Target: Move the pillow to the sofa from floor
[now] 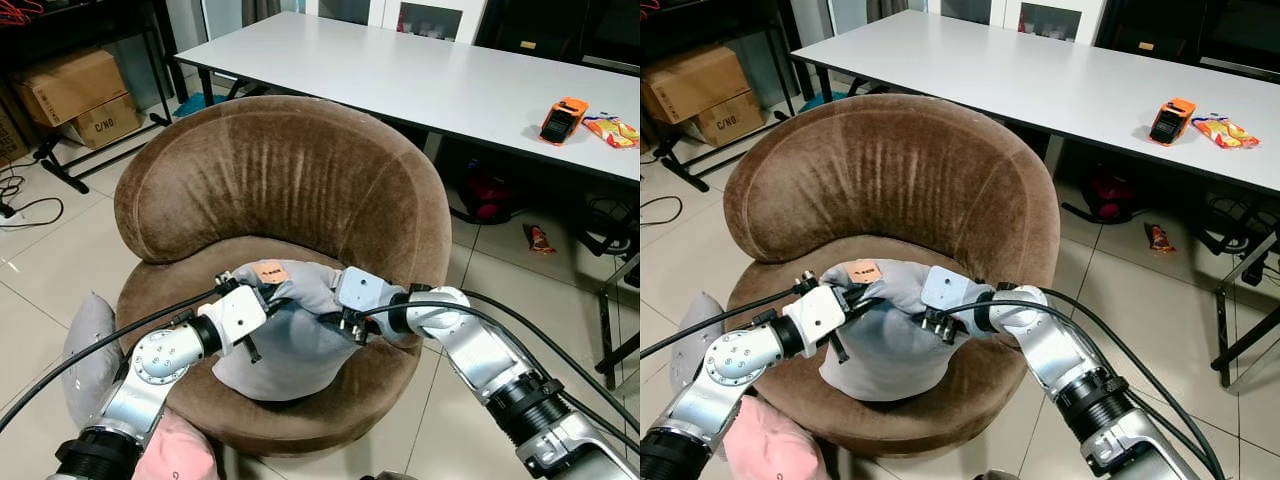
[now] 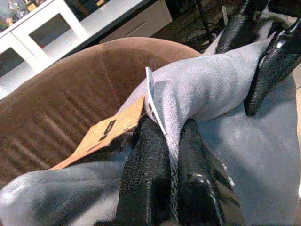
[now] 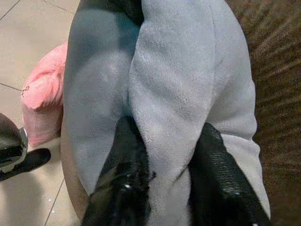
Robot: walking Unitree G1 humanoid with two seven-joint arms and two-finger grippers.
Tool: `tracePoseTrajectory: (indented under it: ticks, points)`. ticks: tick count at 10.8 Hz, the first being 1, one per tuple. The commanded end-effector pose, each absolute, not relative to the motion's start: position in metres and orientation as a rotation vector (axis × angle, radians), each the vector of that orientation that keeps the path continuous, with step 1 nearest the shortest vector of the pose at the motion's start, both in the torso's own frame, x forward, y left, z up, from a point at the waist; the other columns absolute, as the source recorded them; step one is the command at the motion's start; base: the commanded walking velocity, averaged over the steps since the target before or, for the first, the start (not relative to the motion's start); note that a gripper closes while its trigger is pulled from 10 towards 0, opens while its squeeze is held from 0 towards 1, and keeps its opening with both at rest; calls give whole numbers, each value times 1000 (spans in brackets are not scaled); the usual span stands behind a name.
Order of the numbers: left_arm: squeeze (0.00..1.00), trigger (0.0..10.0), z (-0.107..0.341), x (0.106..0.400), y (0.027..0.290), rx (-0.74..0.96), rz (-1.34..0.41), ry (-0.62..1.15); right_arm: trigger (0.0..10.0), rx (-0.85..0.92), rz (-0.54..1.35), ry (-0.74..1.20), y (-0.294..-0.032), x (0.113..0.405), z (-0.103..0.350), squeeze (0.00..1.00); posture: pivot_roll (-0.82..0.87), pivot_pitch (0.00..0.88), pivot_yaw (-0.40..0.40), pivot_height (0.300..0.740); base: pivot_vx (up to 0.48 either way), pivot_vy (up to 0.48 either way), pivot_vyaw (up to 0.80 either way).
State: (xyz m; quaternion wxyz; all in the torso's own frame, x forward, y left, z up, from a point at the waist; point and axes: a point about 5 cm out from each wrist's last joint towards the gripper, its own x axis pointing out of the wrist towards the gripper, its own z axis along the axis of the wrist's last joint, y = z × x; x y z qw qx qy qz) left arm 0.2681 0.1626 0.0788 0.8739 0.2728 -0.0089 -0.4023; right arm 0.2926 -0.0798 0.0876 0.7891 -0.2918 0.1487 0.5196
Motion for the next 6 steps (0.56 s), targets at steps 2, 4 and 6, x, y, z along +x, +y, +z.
tracePoseTrajectory:
  ticks: [2,4,6]
  points:
    - [616,10000,87,270,161,532,-856,-33,0,-625,1117,321,-78,292,84,0,-54,0,10,740,0,0,0]
    - [1000,10000,103,269,165,460,-852,-68,0,-613,1107,320,-78,291,82,0,-50,0,14,740,0,0,0]
    - [1000,10000,124,265,173,387,-843,-108,0,-605,1097,322,-78,292,82,0,-44,0,14,740,0,0,0]
